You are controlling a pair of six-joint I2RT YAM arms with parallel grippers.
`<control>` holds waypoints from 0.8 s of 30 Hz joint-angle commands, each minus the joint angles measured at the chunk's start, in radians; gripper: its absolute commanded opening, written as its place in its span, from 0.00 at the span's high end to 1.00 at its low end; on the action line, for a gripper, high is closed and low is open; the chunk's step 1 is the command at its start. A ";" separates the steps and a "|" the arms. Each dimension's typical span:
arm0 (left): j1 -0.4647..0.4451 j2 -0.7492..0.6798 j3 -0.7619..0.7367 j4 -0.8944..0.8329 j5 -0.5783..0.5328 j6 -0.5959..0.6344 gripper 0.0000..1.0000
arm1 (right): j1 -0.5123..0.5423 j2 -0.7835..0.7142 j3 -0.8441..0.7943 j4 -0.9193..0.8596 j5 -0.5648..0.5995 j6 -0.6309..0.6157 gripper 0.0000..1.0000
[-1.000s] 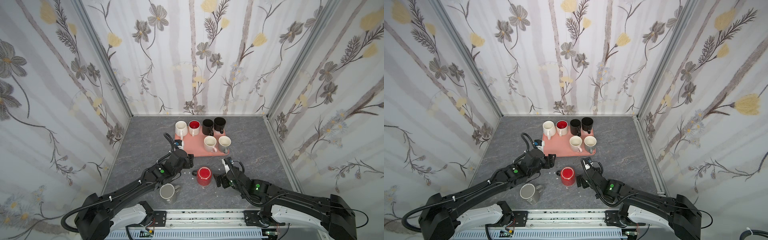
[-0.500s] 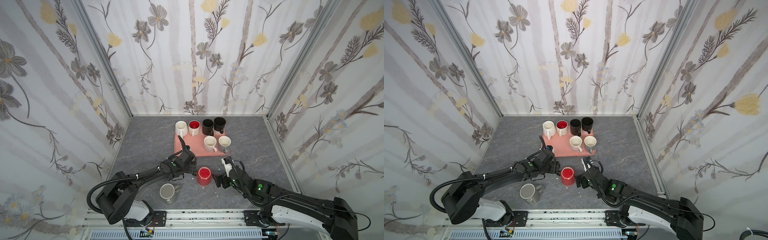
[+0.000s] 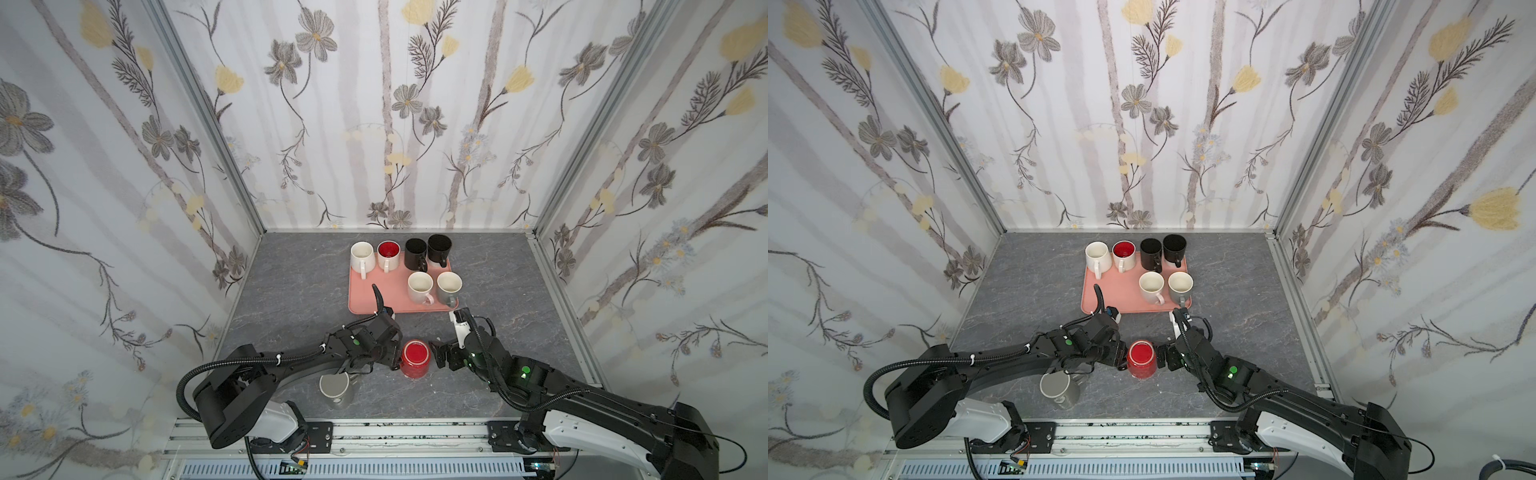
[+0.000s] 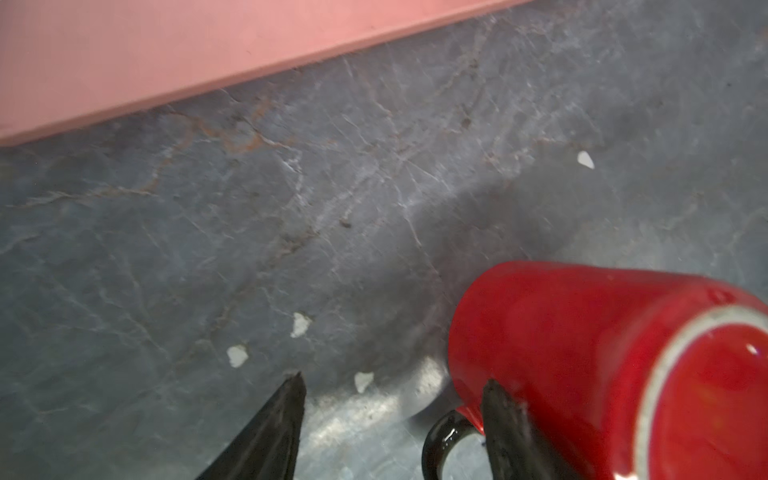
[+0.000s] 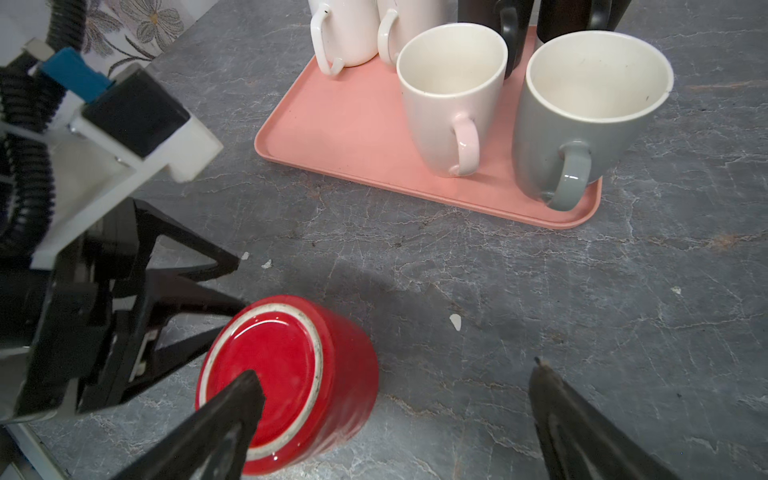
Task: Turn the mug right side up
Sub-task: 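Reach the left gripper to the red mug's handle while the right gripper hovers nearby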
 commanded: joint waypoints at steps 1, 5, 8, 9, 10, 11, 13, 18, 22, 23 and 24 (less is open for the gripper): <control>-0.032 -0.036 -0.006 -0.057 0.027 -0.039 0.34 | -0.005 -0.009 -0.002 0.045 0.005 -0.009 0.00; -0.055 -0.130 -0.018 -0.142 -0.028 -0.074 0.35 | -0.013 -0.023 -0.012 0.048 0.010 -0.004 0.00; -0.112 -0.219 -0.024 -0.169 -0.085 -0.100 0.35 | -0.025 -0.036 -0.017 0.050 0.013 -0.002 0.00; -0.135 -0.236 -0.024 -0.171 -0.103 -0.107 0.34 | -0.031 -0.042 -0.018 0.052 0.012 0.000 0.00; -0.157 -0.246 -0.027 -0.168 -0.115 -0.111 0.34 | -0.034 -0.045 -0.019 0.052 0.013 -0.001 0.00; -0.178 -0.254 -0.034 -0.160 -0.128 -0.109 0.35 | -0.039 -0.050 -0.021 0.056 0.013 0.001 0.00; -0.212 -0.262 -0.042 -0.136 -0.147 -0.103 0.38 | -0.050 -0.059 -0.023 0.064 0.010 0.003 0.00; -0.280 -0.218 -0.050 -0.034 -0.166 -0.044 0.55 | -0.073 -0.066 -0.023 0.074 -0.013 0.003 0.00; -0.308 -0.165 -0.040 0.015 -0.196 0.018 0.54 | -0.083 -0.070 -0.023 0.075 -0.022 0.004 0.00; -0.310 -0.156 -0.038 0.028 -0.197 0.034 0.53 | -0.085 -0.073 -0.024 0.075 -0.023 0.004 0.01; -0.309 -0.147 -0.036 0.038 -0.203 0.044 0.53 | -0.088 -0.075 -0.025 0.075 -0.027 0.005 0.00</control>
